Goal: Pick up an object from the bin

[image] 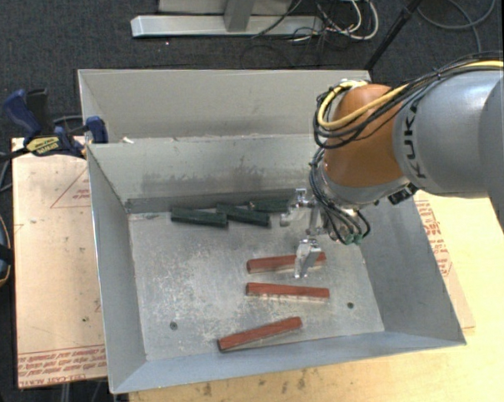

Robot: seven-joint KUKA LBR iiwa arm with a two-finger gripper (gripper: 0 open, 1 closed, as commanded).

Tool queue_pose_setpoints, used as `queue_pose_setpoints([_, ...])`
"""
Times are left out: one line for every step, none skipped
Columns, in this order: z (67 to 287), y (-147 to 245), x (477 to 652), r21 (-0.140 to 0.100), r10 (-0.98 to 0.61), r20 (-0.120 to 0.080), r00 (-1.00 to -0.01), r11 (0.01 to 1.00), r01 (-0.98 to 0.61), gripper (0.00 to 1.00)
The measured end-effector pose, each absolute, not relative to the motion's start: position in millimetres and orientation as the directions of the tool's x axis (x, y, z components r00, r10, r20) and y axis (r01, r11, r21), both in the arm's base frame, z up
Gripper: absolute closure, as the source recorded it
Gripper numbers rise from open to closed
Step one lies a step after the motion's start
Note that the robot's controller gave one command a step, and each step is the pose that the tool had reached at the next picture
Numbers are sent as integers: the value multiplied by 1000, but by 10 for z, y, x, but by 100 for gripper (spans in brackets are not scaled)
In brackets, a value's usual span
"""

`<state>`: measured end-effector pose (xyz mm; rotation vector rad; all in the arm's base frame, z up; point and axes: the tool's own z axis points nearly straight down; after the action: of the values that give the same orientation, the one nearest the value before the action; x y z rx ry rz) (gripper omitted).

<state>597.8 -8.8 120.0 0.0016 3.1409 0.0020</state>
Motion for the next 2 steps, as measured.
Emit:
queue_pose_setpoints([733,-34,6049,2,150,-4,-989,989,150,0])
queue_pose_setpoints([794,-11,5933,3,31,-17,-999,1000,31,100])
